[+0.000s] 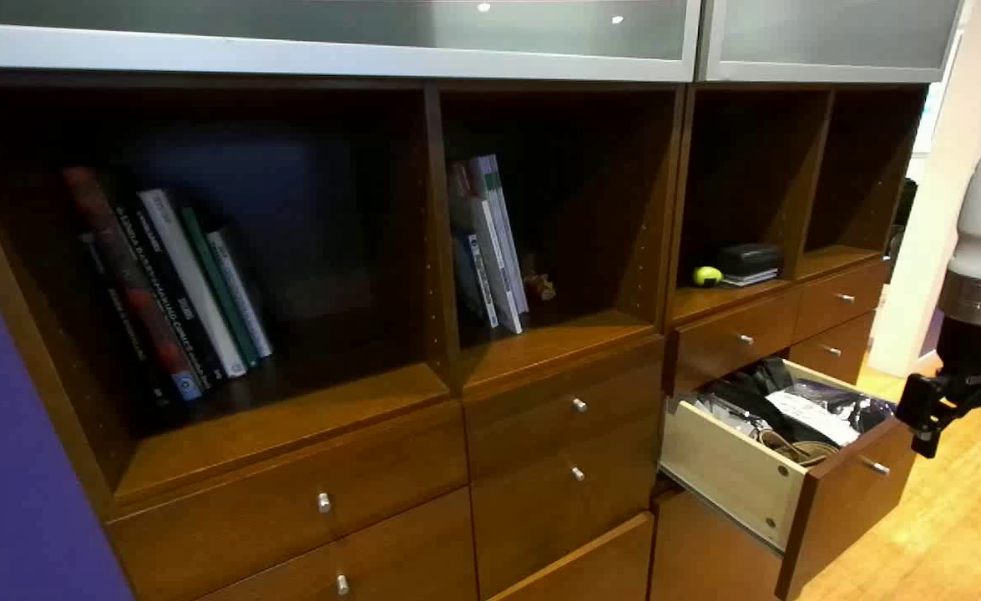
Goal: Put the yellow object in the open drawer
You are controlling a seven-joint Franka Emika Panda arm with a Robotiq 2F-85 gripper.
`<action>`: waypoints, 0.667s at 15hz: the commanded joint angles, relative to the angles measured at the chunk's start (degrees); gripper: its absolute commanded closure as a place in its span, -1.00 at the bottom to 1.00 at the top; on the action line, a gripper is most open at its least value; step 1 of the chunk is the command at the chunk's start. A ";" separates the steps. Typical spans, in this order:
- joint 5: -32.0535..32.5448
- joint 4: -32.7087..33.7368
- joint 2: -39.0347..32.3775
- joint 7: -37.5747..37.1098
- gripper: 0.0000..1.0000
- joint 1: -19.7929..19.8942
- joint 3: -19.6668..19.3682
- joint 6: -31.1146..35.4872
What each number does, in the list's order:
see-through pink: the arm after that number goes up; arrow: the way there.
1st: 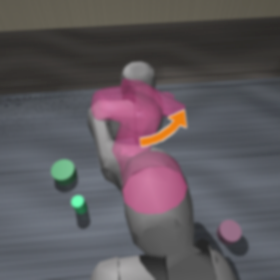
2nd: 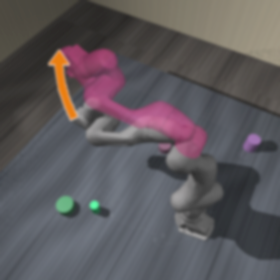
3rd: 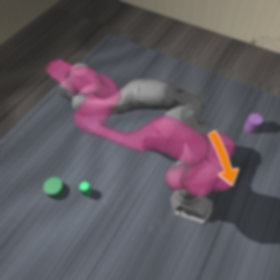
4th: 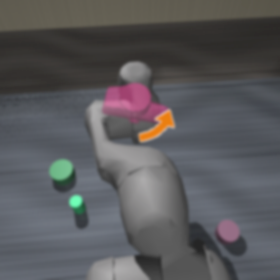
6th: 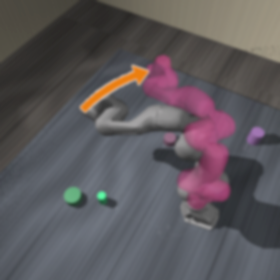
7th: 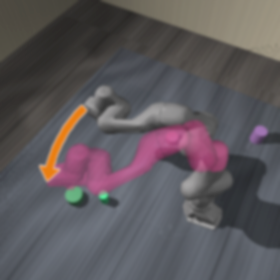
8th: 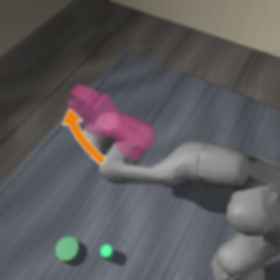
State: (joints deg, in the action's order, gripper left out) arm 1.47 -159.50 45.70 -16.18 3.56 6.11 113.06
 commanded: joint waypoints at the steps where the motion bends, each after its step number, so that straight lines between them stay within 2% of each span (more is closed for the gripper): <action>1: 0.08 -0.09 -0.15 -0.04 -1.00 -0.10 -0.12 -0.13; 10: 0.09 -0.21 -0.52 -0.05 -1.00 -0.11 -0.13 -0.13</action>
State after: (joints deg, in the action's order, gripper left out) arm 1.47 -159.80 45.19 -16.18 3.56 6.10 113.05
